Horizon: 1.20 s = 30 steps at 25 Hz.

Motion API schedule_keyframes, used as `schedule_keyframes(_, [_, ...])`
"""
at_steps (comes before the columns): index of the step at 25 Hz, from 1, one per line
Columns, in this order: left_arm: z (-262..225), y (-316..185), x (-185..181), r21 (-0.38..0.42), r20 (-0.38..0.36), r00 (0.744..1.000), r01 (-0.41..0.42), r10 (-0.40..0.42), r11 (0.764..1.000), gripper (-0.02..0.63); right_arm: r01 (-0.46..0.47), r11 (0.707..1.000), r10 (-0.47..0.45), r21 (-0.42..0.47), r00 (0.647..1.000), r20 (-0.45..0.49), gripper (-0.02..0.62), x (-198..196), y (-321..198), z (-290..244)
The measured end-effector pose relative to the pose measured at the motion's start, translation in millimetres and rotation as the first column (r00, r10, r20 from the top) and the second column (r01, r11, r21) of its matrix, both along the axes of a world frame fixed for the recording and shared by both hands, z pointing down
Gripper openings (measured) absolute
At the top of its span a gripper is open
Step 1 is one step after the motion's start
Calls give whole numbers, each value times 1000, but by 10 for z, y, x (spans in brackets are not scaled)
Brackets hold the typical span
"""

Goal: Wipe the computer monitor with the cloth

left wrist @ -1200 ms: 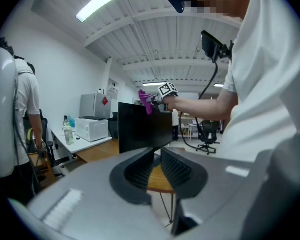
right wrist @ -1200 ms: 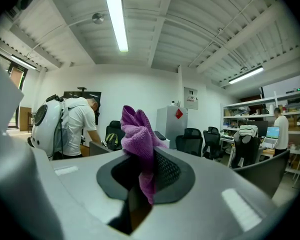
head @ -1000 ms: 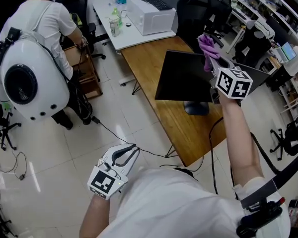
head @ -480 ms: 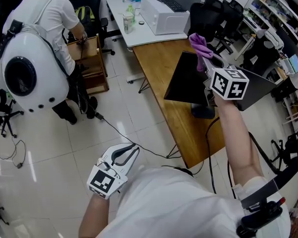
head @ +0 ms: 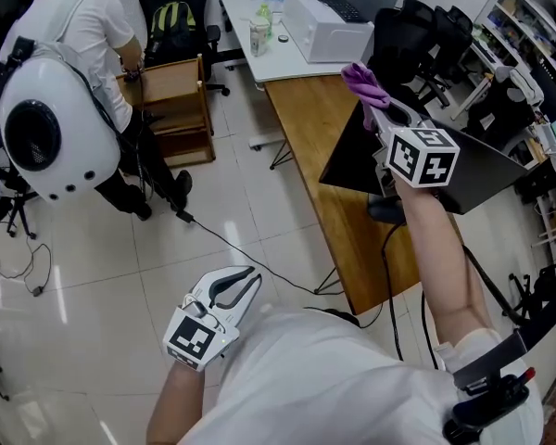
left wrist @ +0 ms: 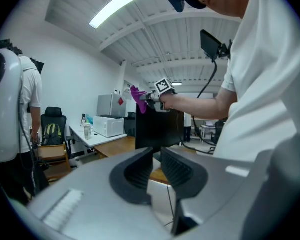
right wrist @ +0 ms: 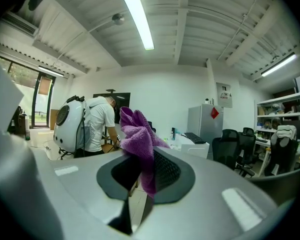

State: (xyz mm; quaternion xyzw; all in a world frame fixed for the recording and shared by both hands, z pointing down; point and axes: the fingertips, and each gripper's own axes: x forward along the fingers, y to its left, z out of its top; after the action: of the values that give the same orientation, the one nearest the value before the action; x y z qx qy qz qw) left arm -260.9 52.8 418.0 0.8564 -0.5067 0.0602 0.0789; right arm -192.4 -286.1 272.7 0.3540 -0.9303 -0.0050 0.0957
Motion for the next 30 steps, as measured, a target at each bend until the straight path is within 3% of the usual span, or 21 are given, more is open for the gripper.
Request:
schedule_keyframes(12, [-2, 31, -69, -40, -3, 1000, 15, -15, 999, 71, 34, 999, -34, 2, 999, -34, 48, -183, 141, 347])
schedule_keyframes(30, [29, 46, -253, -120, 48, 997, 61, -55, 991, 71, 41, 990, -55, -134, 994, -99, 48, -201, 258, 1576])
